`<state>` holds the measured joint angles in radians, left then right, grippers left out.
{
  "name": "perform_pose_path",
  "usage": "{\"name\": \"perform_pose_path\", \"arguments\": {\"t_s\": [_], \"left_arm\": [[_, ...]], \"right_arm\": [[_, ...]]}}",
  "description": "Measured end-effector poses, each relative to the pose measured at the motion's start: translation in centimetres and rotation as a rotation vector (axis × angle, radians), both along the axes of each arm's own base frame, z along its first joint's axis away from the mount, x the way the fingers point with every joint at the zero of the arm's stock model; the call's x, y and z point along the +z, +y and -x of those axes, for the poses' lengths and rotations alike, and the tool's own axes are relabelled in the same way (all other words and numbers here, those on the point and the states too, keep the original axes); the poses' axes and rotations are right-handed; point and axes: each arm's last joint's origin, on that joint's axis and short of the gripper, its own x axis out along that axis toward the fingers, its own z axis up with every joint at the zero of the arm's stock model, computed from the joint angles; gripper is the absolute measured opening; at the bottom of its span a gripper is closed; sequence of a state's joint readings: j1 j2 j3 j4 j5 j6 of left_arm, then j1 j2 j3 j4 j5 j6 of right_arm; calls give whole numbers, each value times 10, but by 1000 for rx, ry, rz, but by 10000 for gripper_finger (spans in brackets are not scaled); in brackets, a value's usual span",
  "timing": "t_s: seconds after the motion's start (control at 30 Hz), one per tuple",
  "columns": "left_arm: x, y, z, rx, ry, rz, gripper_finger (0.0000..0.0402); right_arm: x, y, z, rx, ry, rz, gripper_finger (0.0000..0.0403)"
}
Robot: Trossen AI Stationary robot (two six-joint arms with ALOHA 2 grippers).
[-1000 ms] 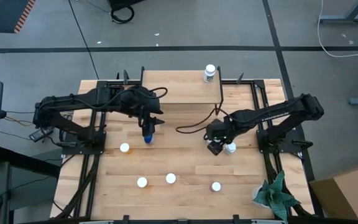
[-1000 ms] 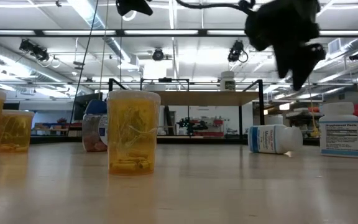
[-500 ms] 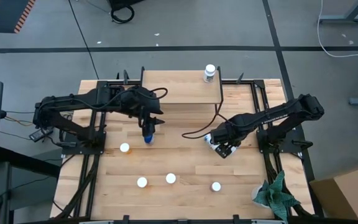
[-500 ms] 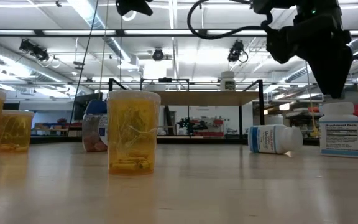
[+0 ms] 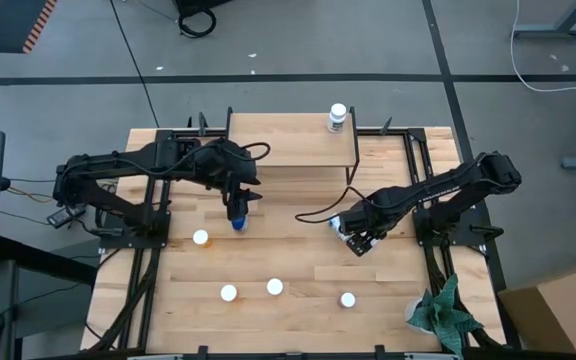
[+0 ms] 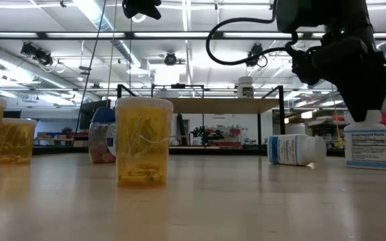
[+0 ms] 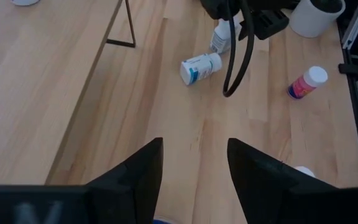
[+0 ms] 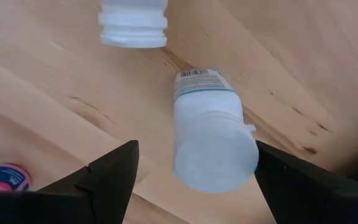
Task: Pick and place medicine bottles onto shelf by color
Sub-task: Put the right white blue medicine bottle on the shelf
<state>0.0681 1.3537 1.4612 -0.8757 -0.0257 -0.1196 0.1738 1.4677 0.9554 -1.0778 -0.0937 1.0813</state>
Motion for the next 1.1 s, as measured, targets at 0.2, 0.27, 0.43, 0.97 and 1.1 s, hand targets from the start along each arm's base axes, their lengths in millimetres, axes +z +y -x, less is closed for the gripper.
{"name": "perform_pose_path", "arguments": {"t_s": [0.2, 0.27, 0.43, 0.97, 1.1], "left_arm": [[0, 0, 0, 0, 1, 0, 183], [0, 0, 0, 0, 1, 0, 181], [0, 0, 0, 0, 1, 0, 176], [0, 1, 0, 34, 0, 3, 173], [0, 1, 0, 35, 0, 4, 172]], "right_arm": [[0, 0, 0, 0, 1, 3, 314], [0, 0, 0, 4, 0, 3, 311], [0, 0, 0, 21, 2, -2, 270], [42, -2, -10, 113, -23, -43, 181], [91, -18, -23, 95, -144, 1, 181]]}}
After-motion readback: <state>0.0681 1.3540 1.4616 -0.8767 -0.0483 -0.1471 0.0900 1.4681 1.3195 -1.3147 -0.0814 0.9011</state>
